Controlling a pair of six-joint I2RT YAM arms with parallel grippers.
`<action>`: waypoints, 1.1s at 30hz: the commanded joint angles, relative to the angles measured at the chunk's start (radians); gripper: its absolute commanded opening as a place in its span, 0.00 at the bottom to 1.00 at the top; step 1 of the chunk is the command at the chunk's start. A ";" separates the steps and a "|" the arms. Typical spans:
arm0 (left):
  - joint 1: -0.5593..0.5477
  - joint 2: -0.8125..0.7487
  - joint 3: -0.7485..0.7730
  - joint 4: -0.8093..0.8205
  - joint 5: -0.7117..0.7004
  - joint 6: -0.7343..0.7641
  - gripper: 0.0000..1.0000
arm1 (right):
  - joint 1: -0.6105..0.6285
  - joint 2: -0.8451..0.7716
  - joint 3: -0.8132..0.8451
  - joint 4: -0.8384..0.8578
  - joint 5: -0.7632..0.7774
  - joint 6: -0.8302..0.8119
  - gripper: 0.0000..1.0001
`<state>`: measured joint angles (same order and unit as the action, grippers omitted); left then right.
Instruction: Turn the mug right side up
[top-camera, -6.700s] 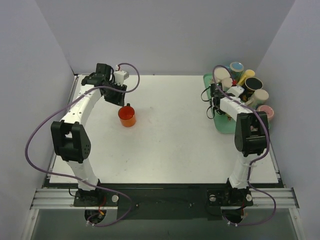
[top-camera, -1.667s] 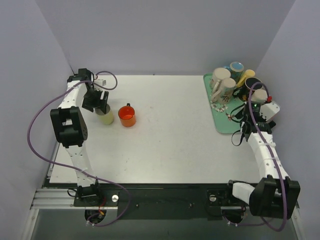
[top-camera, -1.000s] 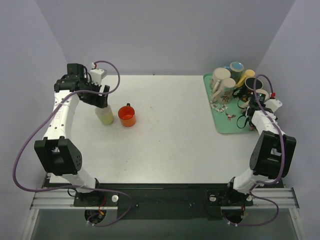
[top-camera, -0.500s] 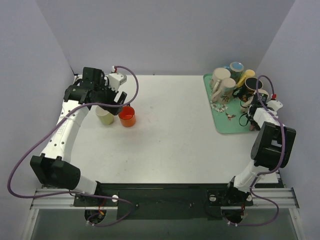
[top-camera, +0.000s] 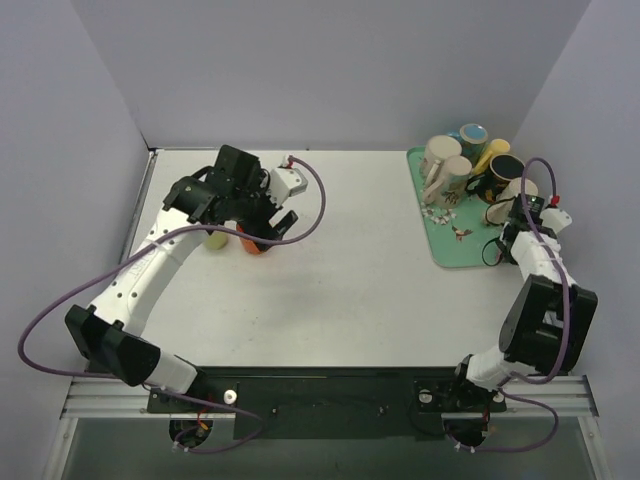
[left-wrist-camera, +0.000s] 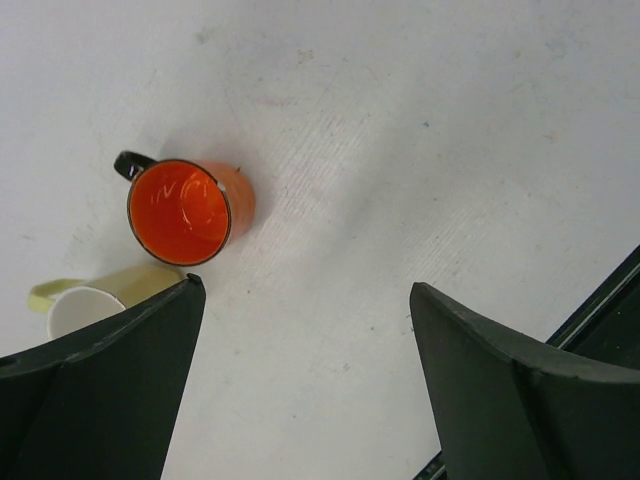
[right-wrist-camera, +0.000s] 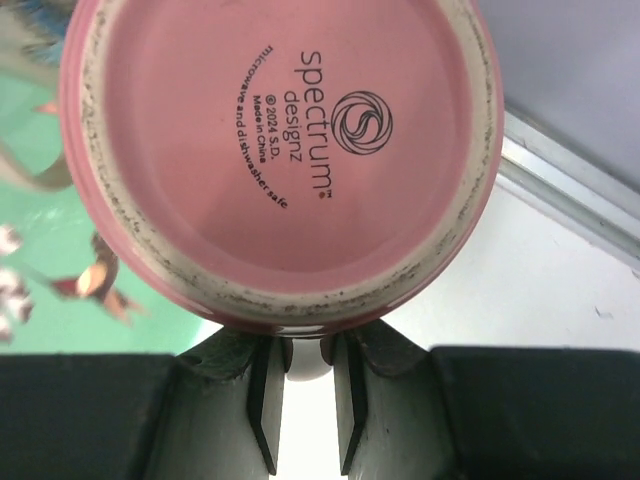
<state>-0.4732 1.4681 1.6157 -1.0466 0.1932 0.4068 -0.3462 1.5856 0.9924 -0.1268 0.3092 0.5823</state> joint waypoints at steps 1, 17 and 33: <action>-0.112 -0.063 0.081 0.072 -0.049 0.084 0.96 | 0.019 -0.278 -0.031 -0.002 -0.044 0.034 0.00; -0.459 -0.391 -0.379 0.704 -0.426 1.143 0.97 | 0.491 -0.644 0.040 0.019 -0.466 0.184 0.00; -0.459 -0.583 -0.919 1.467 -0.095 1.589 0.97 | 0.966 -0.641 0.129 0.225 -0.582 0.304 0.00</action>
<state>-0.9344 0.8867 0.6926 0.2283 0.0643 1.9289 0.5533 0.9585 1.0248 -0.1123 -0.2634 0.8612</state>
